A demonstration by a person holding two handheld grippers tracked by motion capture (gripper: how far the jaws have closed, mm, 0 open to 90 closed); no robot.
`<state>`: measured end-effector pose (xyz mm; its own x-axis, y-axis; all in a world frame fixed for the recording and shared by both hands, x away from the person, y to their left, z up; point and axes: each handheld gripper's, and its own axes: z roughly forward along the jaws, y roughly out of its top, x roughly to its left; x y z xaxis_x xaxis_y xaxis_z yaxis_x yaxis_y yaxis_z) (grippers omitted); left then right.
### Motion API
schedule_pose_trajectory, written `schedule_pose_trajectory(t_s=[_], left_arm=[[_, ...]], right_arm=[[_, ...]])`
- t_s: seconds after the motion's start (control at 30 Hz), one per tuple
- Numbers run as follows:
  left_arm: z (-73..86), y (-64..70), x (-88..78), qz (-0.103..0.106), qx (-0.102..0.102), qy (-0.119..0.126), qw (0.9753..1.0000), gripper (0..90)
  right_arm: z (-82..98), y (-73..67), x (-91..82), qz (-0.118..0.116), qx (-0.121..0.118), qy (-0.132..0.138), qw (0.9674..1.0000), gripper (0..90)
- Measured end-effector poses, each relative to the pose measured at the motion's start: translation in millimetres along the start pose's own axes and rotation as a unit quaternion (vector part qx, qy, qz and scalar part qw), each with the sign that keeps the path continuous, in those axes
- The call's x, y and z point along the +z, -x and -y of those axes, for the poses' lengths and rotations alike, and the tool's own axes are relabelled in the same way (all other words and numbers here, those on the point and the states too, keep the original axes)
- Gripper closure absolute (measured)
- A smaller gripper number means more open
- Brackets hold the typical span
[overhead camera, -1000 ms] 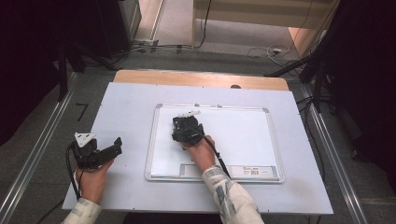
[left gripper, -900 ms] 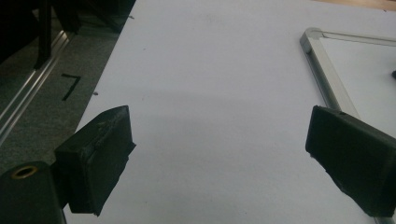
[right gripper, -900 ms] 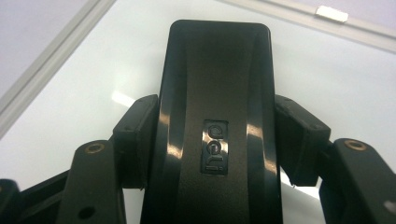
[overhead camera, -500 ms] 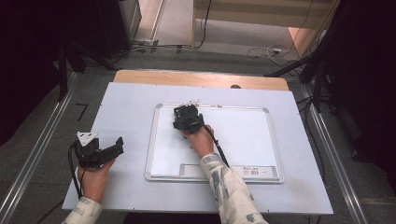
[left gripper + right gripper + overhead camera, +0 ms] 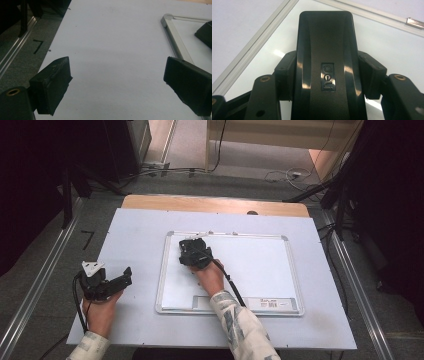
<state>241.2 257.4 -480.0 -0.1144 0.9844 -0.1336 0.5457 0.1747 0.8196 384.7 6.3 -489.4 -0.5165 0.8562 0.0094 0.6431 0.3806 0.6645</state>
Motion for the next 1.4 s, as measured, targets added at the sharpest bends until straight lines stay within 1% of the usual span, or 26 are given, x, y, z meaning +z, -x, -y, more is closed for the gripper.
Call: schedule_pose_trajectory(t_s=[0.1, 0.13, 0.3, 0.33, 0.4, 0.43, 0.5, 0.6, 0.7, 0.83, 0.9, 0.97, 1.03, 1.1, 1.2, 1.4], left_arm=[[0.0, -0.3, 0.2, 0.000, 0.000, -0.001, 1.0000, 7.7], [0.1, -0.3, 0.2, 0.000, 0.000, -0.001, 1.0000, 7.7], [0.1, -0.4, -0.2, -0.001, 0.000, 0.000, 1.0000, 7.7], [0.1, -0.7, 0.0, 0.000, 0.000, 0.000, 1.0000, 7.7], [0.1, -0.6, 0.5, -0.001, -0.001, 0.000, 1.0000, 7.7], [0.1, -0.5, 0.6, -0.001, 0.000, -0.001, 1.0000, 7.7], [0.3, 0.2, 0.8, -0.002, 0.001, -0.002, 1.0000, 7.7], [0.4, 0.8, 0.4, -0.001, 0.003, -0.001, 1.0000, 7.7], [0.4, 0.5, 0.8, -0.002, 0.001, -0.002, 1.0000, 7.7], [0.5, 0.5, 0.4, -0.002, 0.001, -0.002, 1.0000, 7.7], [0.4, 0.5, 0.6, -0.002, 0.001, -0.001, 1.0000, 7.7], [0.3, 0.4, 1.5, -0.003, 0.001, -0.003, 1.0000, 7.7], [0.4, 0.9, 1.6, -0.002, 0.003, -0.004, 1.0000, 7.7], [0.6, 1.7, 1.0, -0.001, 0.005, -0.003, 1.0000, 7.7], [0.7, 1.8, 0.7, -0.002, 0.004, -0.003, 1.0000, 7.7], [1.0, 1.1, 1.0, -0.002, 0.003, -0.005, 1.0000, 7.7]], right_arm=[[2.9, -3.1, -3.6, -0.008, 0.006, -0.003, 0.9999, 37.5], [4.0, -3.6, -4.5, -0.007, 0.001, -0.004, 1.0000, 37.5], [7.9, -5.3, -8.0, -0.010, 0.002, -0.002, 0.9999, 37.5], [8.8, -5.7, -8.8, -0.013, 0.002, -0.002, 0.9999, 37.5], [11.0, -6.0, -10.8, -0.021, 0.010, 0.000, 0.9997, 37.5], [12.0, -6.7, -11.9, -0.023, 0.008, -0.001, 0.9997, 37.4], [13.9, -8.3, -13.1, -0.022, 0.003, 0.000, 0.9998, 37.4], [15.6, -9.8, -15.3, -0.024, 0.004, -0.003, 0.9997, 37.4], [17.6, -11.1, -17.0, -0.026, -0.003, -0.004, 0.9997, 37.4], [19.5, -10.7, -19.3, -0.028, 0.001, -0.005, 0.9996, 37.5], [20.9, -10.0, -22.7, -0.028, 0.002, 0.001, 0.9996, 37.4], [20.1, -8.6, -29.0, -0.031, 0.004, 0.014, 0.9994, 37.4], [18.0, -6.1, -36.1, -0.031, 0.005, 0.019, 0.9993, 37.5], [17.4, -2.6, -41.3, -0.033, 0.008, 0.021, 0.9992, 37.4], [19.0, 3.3, -47.2, -0.028, 0.010, 0.024, 0.9993, 37.4], [26.4, 19.9, -56.5, -0.026, 0.022, 0.024, 0.9991, 37.3]])
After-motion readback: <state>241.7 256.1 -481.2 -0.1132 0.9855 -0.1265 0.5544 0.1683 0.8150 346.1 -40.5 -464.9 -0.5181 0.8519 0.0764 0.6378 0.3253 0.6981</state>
